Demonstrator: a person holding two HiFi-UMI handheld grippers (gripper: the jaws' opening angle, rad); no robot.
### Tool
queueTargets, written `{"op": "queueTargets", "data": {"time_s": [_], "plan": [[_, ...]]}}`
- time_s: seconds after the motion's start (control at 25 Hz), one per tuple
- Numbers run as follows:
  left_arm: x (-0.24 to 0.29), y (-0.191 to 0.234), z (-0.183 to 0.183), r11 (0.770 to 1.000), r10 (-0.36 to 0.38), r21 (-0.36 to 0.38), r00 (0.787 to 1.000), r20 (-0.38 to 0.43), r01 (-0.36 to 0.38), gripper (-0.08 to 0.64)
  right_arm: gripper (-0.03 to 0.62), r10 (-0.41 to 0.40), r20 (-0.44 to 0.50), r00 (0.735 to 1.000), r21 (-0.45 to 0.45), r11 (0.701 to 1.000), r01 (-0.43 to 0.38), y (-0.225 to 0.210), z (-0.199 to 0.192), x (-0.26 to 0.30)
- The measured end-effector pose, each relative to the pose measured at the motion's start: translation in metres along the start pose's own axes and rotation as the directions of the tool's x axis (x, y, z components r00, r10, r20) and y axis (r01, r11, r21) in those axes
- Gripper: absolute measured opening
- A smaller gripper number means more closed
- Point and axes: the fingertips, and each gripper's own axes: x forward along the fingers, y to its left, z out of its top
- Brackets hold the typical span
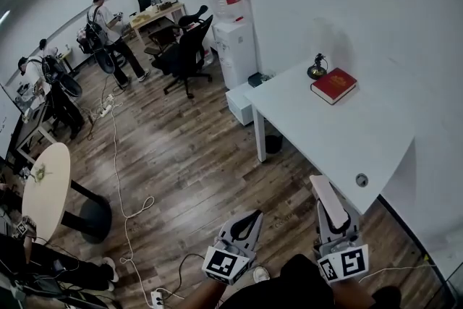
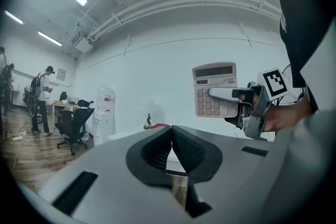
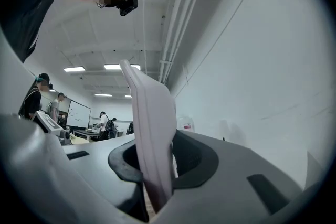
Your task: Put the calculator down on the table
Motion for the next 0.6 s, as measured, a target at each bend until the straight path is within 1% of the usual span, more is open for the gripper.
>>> {"op": "queueTargets", "data": {"time_s": [0.12, 0.2, 0.36, 0.44, 0.52, 0.6], "plan": [[0.012, 0.009, 0.004, 1.000, 0.024, -0.014, 1.000, -0.014, -0.024, 0.018, 0.112, 0.011, 0.010, 1.000, -0.028, 1.000, -0.010, -0.003, 0.005, 0.014], [0.024, 0.013, 0.005, 0.999, 0.020, -0.026, 1.000, -0.008, -0.021, 0.018, 0.112, 0.009, 0.016, 1.000, -0.033, 0.999, -0.008, -0.009, 0.003, 0.027], [0.053, 0.026, -0.005, 1.000, 0.000, -0.026, 1.000, -0.021, -0.001, 0.018, 0.112, -0.002, 0.027, 1.000, -0.012, 1.000, 0.003, -0.029, -0.005, 0.060], [0.069, 0.036, 0.000, 1.000, 0.005, -0.030, 1.000, -0.016, -0.006, 0.018, 0.113, -0.001, 0.036, 0.999, -0.006, 1.000, 0.001, -0.038, -0.006, 0.078], [0.088, 0.048, 0.012, 0.998, 0.027, -0.053, 1.000, 0.007, -0.027, 0.018, 0.114, 0.022, 0.034, 0.999, -0.026, 0.999, -0.021, -0.047, -0.007, 0.100], [0.109, 0.060, 0.007, 0.998, 0.030, -0.058, 0.999, 0.019, -0.029, 0.018, 0.114, 0.058, 0.034, 0.998, -0.040, 0.998, -0.056, -0.056, -0.009, 0.126]]}}
